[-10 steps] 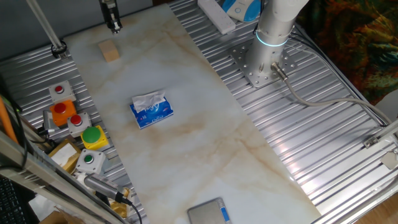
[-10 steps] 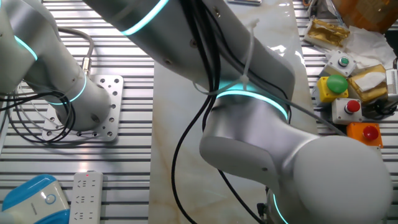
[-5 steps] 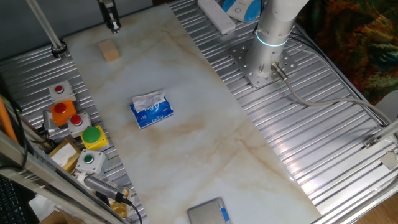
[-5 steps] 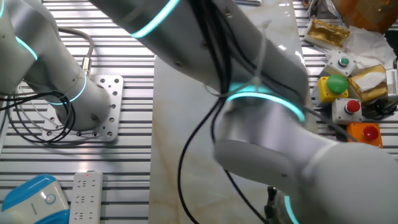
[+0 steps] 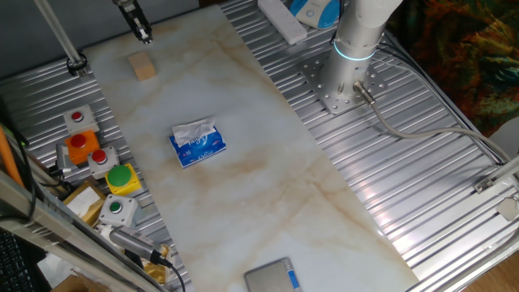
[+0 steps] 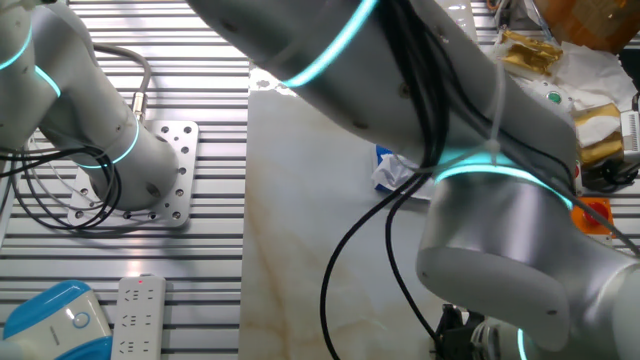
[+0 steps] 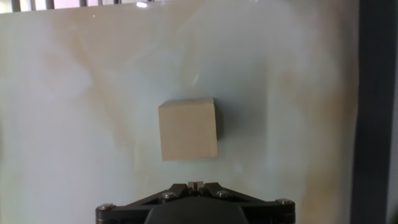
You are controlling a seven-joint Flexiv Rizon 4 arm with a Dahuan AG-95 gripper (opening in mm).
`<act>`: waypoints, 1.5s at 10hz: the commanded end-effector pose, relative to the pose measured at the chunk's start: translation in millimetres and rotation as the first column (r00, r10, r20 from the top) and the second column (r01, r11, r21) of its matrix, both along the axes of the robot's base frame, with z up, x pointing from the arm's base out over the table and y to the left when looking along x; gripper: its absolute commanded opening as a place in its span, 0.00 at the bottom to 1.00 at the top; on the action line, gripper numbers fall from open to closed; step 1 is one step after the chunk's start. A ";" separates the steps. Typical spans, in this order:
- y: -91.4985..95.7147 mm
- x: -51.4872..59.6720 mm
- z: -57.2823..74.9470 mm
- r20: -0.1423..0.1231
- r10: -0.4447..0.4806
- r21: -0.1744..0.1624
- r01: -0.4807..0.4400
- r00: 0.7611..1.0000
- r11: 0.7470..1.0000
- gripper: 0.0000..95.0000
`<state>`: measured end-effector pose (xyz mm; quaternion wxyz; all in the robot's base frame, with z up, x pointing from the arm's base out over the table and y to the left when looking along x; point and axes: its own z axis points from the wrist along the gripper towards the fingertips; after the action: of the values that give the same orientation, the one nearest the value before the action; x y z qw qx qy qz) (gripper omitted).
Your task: Place the block on the scale
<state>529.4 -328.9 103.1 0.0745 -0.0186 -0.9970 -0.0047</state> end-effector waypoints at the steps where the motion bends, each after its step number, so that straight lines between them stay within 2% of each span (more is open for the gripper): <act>1: 0.6 -0.9 0.1 -0.001 -0.003 0.003 0.003 1.000 1.000 0.00; 11: 0.4 -0.1 -1.2 -0.005 -0.025 0.008 0.025 1.000 1.000 0.00; 12: -0.1 1.6 -3.8 -0.004 -0.025 0.007 0.025 1.000 1.000 0.00; 14: -2.7 10.7 -17.4 -0.003 -0.032 0.006 0.032 0.999 0.999 0.00; 15: -2.8 11.3 -18.3 -0.002 -0.033 0.005 0.033 0.999 0.999 0.00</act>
<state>543.5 -332.3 82.6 0.0772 -0.0352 -0.9963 -0.0099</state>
